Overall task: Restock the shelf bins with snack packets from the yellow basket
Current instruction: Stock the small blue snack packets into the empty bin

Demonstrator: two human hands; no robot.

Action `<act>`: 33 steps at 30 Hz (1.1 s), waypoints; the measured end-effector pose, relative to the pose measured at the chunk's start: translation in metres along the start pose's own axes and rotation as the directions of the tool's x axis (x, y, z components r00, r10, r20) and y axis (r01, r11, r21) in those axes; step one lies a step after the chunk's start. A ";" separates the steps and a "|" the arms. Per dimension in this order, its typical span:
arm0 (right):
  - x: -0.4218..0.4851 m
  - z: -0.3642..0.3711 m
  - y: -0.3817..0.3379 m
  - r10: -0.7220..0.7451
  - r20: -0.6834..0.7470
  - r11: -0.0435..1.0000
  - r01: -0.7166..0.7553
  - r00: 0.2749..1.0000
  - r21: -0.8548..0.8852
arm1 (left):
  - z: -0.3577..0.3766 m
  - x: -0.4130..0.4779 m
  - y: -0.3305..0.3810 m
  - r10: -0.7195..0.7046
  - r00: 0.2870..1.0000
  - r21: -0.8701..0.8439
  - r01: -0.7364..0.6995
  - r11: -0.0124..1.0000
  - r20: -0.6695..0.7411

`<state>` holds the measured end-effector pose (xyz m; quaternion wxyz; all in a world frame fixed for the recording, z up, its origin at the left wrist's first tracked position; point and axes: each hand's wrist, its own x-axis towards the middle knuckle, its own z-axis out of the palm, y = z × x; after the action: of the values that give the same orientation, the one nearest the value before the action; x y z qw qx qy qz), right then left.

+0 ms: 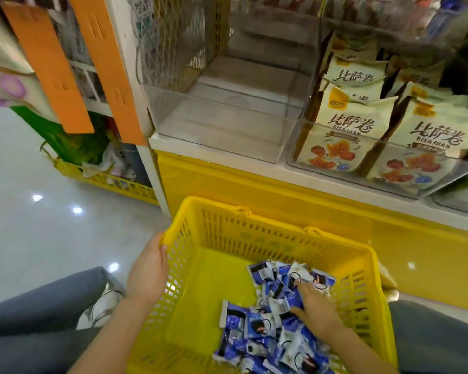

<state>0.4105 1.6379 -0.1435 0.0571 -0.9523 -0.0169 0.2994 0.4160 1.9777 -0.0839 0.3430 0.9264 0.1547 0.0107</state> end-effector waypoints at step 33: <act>-0.079 -0.040 -0.008 -0.051 -0.187 0.913 0.122 0.981 0.388 | 0.028 -0.097 0.066 0.236 0.883 -0.502 -0.001 0.865 0.405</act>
<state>0.3684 1.6372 -0.0654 0.2640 -0.9414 0.0071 0.2101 0.3461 1.8840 -0.0549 0.5903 0.7940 0.0038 -0.1453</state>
